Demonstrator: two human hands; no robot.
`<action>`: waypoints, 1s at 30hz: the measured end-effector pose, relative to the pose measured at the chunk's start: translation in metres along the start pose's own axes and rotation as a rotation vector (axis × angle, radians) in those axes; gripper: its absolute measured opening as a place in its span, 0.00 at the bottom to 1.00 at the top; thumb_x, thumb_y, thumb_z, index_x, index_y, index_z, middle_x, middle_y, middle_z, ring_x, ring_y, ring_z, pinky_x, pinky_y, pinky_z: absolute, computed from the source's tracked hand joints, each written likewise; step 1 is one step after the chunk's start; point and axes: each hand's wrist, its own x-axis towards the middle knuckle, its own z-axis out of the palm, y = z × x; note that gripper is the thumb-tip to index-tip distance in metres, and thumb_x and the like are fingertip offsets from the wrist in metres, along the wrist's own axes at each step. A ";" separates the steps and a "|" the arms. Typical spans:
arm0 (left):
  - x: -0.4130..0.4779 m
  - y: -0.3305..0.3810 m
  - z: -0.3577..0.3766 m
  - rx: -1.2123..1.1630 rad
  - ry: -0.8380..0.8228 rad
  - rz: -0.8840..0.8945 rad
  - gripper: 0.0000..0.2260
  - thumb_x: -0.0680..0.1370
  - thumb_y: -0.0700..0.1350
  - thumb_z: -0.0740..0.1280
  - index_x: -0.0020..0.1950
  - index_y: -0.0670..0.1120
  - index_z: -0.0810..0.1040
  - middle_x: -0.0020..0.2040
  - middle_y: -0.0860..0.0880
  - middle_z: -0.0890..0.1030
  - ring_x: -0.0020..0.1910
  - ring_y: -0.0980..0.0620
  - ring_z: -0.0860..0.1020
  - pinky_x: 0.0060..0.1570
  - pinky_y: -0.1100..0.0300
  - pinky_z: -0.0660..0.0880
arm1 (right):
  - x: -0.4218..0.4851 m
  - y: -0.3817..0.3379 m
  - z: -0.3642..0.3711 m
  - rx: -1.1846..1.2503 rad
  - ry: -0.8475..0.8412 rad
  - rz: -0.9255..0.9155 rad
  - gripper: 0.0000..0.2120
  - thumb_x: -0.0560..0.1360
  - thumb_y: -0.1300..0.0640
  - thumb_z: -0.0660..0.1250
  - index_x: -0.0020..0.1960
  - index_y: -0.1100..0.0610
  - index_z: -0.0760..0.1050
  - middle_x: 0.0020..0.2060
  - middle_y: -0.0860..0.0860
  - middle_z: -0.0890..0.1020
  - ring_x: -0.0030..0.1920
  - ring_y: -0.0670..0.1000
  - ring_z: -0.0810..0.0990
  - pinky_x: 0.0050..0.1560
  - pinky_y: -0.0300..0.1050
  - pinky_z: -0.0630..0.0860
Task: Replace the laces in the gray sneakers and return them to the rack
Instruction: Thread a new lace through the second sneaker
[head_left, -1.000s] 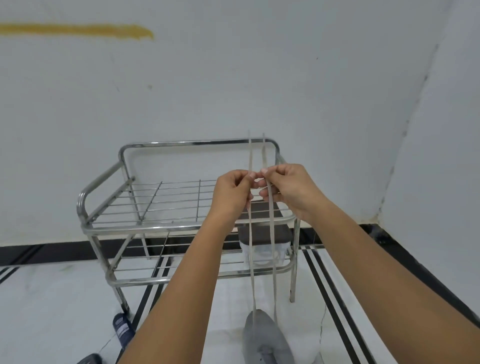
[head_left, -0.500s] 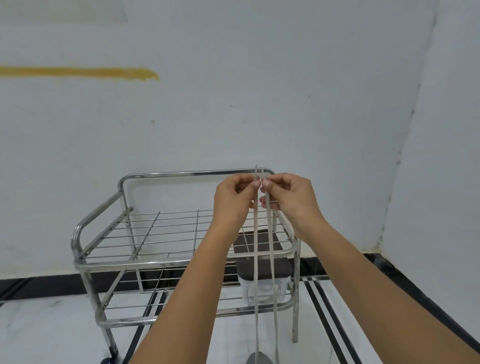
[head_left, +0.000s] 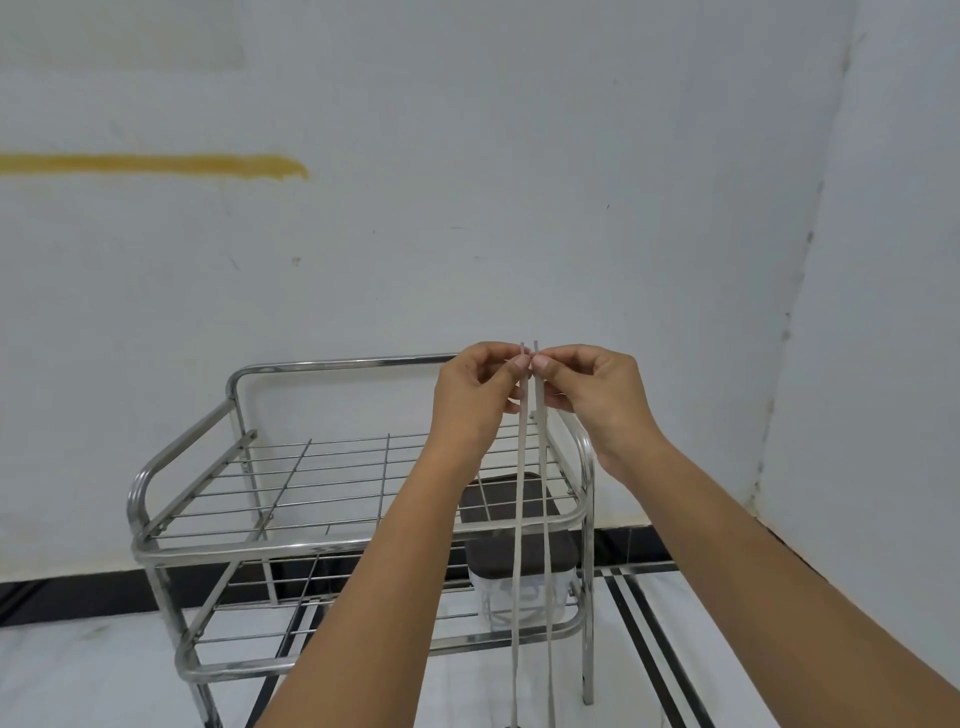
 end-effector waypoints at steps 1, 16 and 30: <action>0.000 0.000 0.001 -0.005 -0.006 0.005 0.03 0.76 0.39 0.67 0.46 0.46 0.79 0.38 0.50 0.80 0.31 0.58 0.76 0.32 0.66 0.75 | 0.000 0.000 -0.001 -0.002 0.002 0.004 0.04 0.73 0.63 0.69 0.42 0.57 0.81 0.43 0.61 0.83 0.48 0.62 0.82 0.55 0.54 0.79; 0.002 0.005 0.003 -0.013 -0.002 -0.005 0.05 0.75 0.38 0.68 0.44 0.48 0.81 0.37 0.51 0.80 0.34 0.56 0.76 0.37 0.65 0.75 | 0.000 -0.006 -0.007 -0.051 0.011 0.025 0.04 0.73 0.61 0.70 0.41 0.53 0.81 0.36 0.49 0.81 0.37 0.47 0.75 0.39 0.39 0.75; 0.007 0.012 -0.005 0.016 -0.048 0.021 0.04 0.75 0.38 0.68 0.46 0.45 0.81 0.37 0.51 0.81 0.35 0.58 0.77 0.36 0.66 0.76 | 0.007 -0.012 -0.006 -0.124 -0.025 -0.059 0.02 0.72 0.60 0.71 0.41 0.56 0.81 0.34 0.47 0.81 0.31 0.36 0.77 0.32 0.27 0.71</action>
